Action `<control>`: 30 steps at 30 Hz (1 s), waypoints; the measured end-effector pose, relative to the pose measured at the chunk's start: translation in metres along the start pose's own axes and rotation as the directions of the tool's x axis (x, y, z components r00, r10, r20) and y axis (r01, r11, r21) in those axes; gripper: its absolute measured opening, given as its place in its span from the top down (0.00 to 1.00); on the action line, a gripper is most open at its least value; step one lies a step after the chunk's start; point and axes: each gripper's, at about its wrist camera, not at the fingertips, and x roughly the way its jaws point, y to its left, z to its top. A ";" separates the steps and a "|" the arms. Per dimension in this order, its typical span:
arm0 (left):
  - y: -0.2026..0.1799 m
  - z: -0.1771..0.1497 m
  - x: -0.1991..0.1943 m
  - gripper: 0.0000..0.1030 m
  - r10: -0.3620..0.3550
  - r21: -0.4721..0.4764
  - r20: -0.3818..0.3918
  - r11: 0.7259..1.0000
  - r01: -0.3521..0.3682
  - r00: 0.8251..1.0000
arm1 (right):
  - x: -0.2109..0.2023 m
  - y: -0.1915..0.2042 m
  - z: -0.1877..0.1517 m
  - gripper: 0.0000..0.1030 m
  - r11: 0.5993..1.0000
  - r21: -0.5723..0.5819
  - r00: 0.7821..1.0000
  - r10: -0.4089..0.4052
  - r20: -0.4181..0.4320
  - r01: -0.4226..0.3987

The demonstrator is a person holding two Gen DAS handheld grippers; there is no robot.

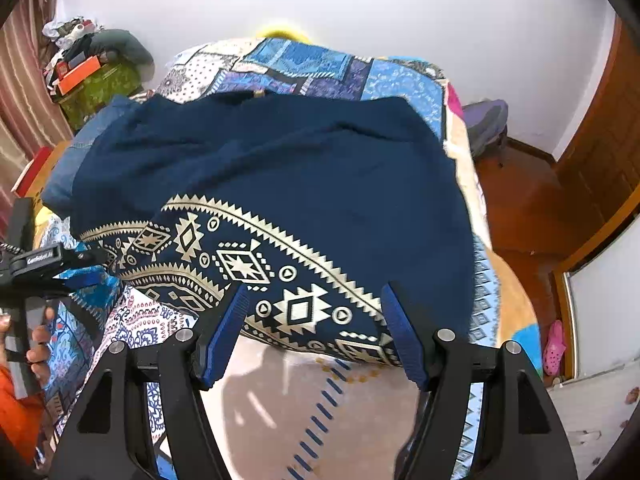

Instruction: Fold large clothes

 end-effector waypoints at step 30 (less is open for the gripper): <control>-0.181 0.000 -0.102 0.96 -0.291 0.427 0.392 0.898 0.108 0.873 | -0.018 0.026 0.057 0.18 0.997 -0.043 0.993 0.075 0.091 -0.071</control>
